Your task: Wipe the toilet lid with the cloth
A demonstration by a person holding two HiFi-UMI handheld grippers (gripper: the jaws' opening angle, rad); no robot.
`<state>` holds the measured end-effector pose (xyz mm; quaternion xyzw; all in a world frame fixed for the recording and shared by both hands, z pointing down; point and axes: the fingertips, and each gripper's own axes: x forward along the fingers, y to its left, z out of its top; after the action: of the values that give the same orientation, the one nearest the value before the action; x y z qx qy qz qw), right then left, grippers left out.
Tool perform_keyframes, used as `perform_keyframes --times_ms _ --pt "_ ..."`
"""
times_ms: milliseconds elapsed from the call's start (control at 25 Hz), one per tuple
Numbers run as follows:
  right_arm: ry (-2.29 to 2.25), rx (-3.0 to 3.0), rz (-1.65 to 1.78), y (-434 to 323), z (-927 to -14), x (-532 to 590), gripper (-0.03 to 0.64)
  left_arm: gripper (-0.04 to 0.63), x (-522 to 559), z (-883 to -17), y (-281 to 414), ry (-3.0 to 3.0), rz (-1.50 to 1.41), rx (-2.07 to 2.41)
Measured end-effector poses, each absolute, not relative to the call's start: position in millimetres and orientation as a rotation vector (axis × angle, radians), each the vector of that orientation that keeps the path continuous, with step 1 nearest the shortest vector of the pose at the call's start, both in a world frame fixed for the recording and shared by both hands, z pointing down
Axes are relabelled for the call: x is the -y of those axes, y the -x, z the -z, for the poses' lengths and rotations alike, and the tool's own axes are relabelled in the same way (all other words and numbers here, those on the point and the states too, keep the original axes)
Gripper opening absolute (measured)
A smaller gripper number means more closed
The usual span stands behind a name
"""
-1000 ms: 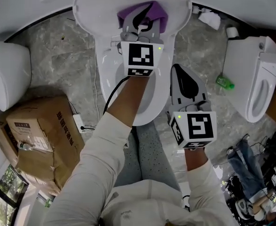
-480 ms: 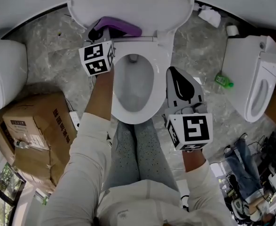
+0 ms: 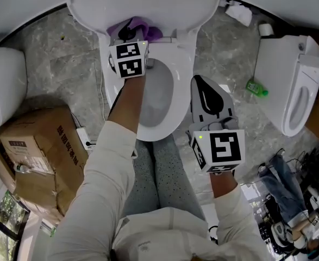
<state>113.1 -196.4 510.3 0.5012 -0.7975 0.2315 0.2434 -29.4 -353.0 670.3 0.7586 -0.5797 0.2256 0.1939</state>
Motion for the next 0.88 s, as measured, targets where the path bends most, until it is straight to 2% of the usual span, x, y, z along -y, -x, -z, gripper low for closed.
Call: perform_keyframes --times_ms 240,360,880 --pt "-1.373 2.170 -0.638 -117.5 -512.9 196.9 0.017 0.020 348.4 -692.0 -59.5 -2.302 -0.713 1.238" --pt "-1.381 2.159 -0.637 -121.8 -514.7 199.4 0.017 0.020 344.6 -696.1 -80.1 -2.337 -0.747 1.113" --pt "-1.357 2.193 -0.634 -100.8 -511.9 210.3 0.017 0.020 308.4 -634.1 -32.4 -2.320 -0.572 1.238"
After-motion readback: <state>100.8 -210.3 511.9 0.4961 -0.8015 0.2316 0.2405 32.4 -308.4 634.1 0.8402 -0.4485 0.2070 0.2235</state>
